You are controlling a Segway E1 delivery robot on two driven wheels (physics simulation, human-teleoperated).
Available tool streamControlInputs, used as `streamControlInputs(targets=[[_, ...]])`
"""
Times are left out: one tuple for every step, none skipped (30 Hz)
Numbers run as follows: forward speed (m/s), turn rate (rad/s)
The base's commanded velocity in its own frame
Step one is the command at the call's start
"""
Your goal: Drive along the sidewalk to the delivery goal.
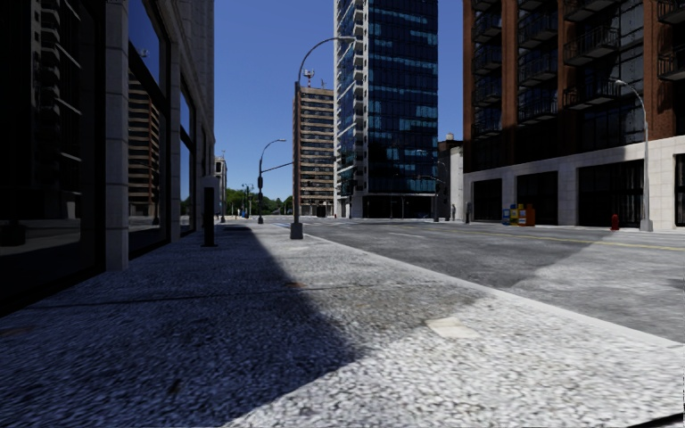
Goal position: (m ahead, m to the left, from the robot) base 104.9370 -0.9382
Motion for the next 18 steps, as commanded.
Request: streamControlInputs(targets=[[1.23, 0.0], [1.23, 0.0], [1.23, 0.0], [1.23, 0.0], [1.23, 0.0], [1.23, 0.0], [1.23, 0.07], [1.23, 0.14], [1.23, 0.23], [1.23, 0.31], [1.23, 0.31], [1.23, 0.42], [1.23, 0.54], [1.23, 0.59], [1.23, 0.6], [1.23, 0.49], [1.23, 0.05], [1.23, 0.0]])
